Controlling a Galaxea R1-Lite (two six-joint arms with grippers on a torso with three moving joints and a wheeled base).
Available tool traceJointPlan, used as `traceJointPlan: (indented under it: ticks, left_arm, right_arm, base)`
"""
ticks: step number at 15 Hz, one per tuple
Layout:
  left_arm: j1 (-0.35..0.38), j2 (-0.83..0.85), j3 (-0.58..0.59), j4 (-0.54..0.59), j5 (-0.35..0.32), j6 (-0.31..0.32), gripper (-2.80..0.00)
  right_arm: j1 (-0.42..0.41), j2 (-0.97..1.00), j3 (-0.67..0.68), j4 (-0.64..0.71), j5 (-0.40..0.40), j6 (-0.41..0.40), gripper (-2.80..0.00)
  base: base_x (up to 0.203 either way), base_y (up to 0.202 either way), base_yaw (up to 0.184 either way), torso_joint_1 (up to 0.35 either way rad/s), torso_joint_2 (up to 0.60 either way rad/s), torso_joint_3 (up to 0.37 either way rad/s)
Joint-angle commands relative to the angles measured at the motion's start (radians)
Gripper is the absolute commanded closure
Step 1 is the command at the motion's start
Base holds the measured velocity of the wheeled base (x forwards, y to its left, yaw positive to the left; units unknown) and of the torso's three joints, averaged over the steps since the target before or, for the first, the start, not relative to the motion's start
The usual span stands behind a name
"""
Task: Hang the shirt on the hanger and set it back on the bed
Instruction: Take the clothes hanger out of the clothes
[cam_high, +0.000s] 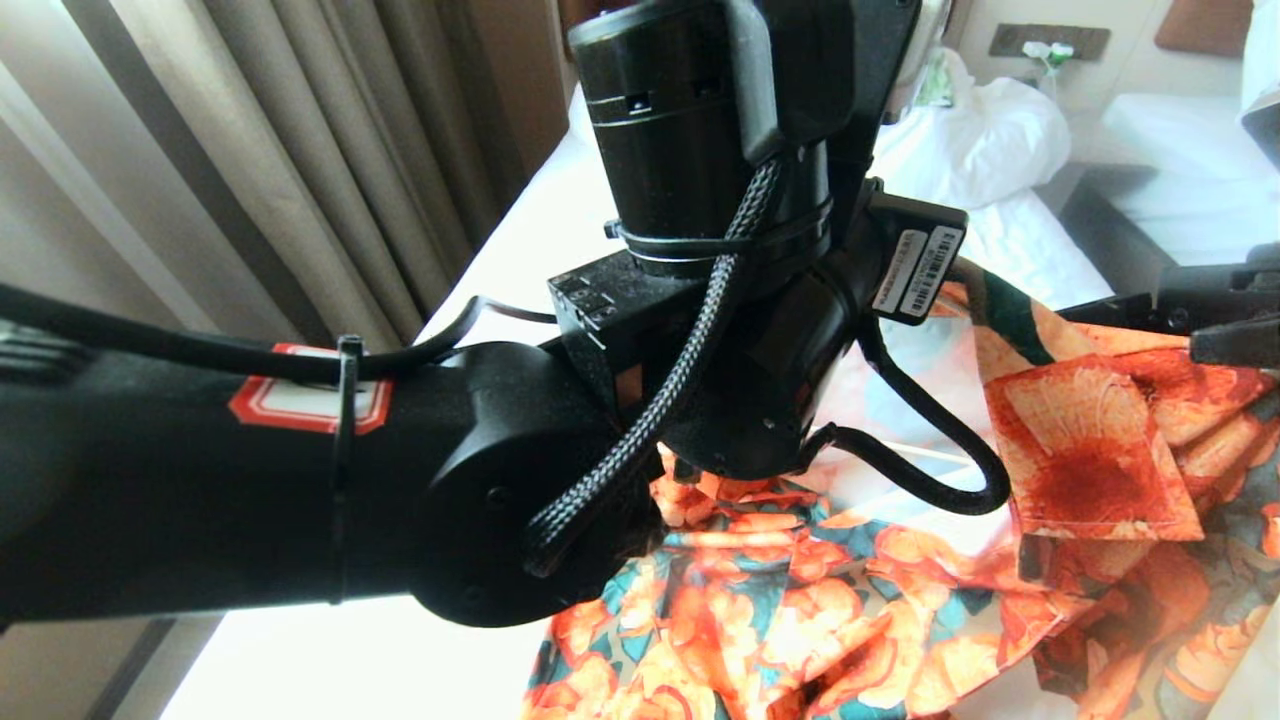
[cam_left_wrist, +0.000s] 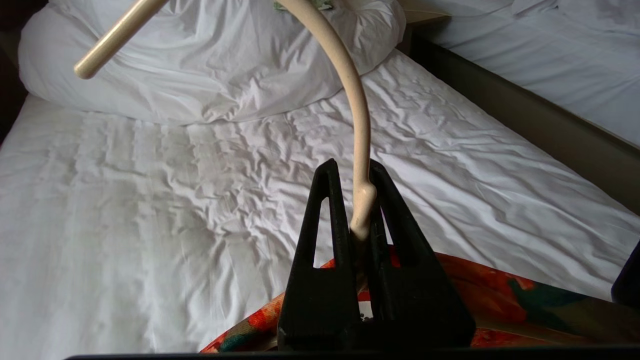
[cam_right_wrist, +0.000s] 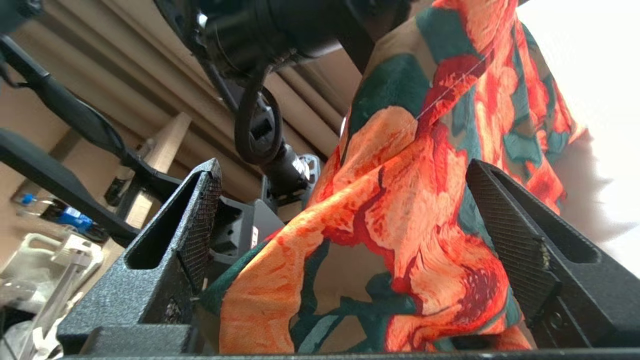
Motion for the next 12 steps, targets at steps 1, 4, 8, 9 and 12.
traceJointPlan:
  ticks: [1,4,8,9,12]
  left_arm:
    - [-0.001,0.002,-0.003,-0.003,0.003,0.002,0.0]
    - [-0.003,-0.001,0.004,-0.004,0.005,0.001,0.0]
    - [-0.003,0.002,0.027,-0.035,0.005,-0.001,0.0]
    - [-0.004,0.002,0.027,-0.035,0.005,-0.001,0.0]
    - [-0.018,0.006,0.024,-0.036,0.005,-0.008,0.0]
  right_arm:
    - [0.002,0.007,-0.001,-0.012,0.012,0.004,-2.8]
    - [-0.002,0.021,-0.028,-0.024,0.017,0.043,-2.8]
    - [-0.003,0.025,-0.061,-0.024,0.024,0.077,-2.8]
    - [-0.003,0.032,-0.084,-0.024,0.024,0.084,-2.8]
    - [-0.002,0.053,-0.163,-0.024,0.024,0.139,-2.8]
  base:
    - [0.0,0.0,0.0,0.0,0.0,0.0]
    - [0.0,0.0,0.0,0.0,0.0,0.0]
    - [0.0,0.0,0.0,0.0,0.0,0.0]
    - [0.0,0.0,0.0,0.0,0.0,0.0]
    - [0.0,0.0,0.0,0.0,0.0,0.0]
